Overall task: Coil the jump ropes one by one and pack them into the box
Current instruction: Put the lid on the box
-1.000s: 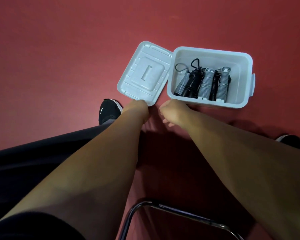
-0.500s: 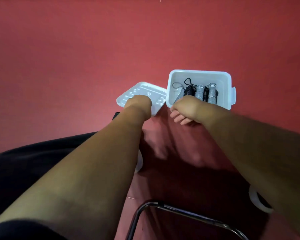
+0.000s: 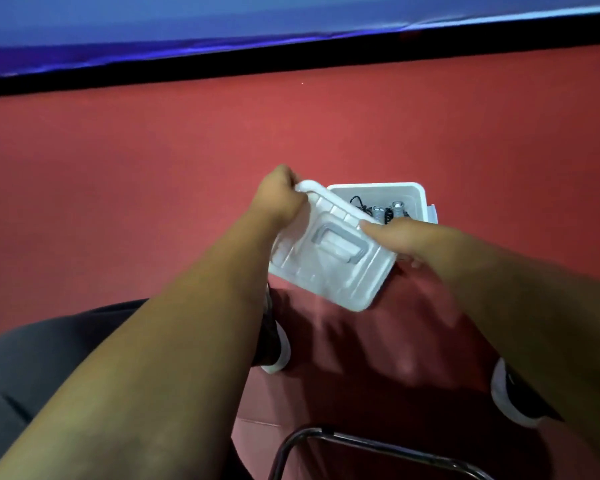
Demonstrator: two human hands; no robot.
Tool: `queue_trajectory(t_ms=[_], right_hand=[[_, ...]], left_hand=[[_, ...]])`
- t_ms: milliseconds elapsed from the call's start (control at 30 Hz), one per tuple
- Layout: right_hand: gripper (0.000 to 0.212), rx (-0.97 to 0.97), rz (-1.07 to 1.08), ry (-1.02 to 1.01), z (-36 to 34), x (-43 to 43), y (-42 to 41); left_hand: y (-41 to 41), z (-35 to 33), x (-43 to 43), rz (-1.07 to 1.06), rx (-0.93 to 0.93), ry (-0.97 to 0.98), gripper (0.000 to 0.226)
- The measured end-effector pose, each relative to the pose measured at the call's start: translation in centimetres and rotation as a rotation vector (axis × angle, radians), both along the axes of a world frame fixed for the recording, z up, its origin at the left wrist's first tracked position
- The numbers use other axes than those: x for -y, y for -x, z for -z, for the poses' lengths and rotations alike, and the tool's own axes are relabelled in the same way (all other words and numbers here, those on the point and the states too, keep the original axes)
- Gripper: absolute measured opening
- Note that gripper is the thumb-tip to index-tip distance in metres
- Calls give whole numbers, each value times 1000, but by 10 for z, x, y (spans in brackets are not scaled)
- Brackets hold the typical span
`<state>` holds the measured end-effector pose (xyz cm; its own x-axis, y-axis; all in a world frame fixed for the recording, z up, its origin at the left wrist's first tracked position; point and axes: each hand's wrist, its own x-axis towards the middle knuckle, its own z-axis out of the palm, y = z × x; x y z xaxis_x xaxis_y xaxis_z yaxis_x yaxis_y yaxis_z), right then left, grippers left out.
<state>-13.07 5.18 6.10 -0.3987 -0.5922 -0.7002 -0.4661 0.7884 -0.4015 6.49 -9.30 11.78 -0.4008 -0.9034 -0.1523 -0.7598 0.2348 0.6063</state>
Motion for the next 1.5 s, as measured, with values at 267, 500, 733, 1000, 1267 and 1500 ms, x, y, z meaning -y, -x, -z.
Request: queue_trajectory(t_ms=[267,500,733,1000,1267,1500], right_hand=[[31,-117,393,251,14,3,62],[22,-199,427,343,43,4,136],[48,-113,485,402,75,21,159],[48,-164,383,349,104,32,154],[58,-140,325,263,128,31,152],[64,-180,320,190,130,32,148]], left_hand=[[41,37,11,-296,-293,-156,19],[86,71,14,-169,-195,-354,83],[104,124,28,-186,20,-232,30],[103,171,39,-195,187,-255,42],[104,183,39,-261,257,-259,48],[99,191,39,-258,213,-319,45]])
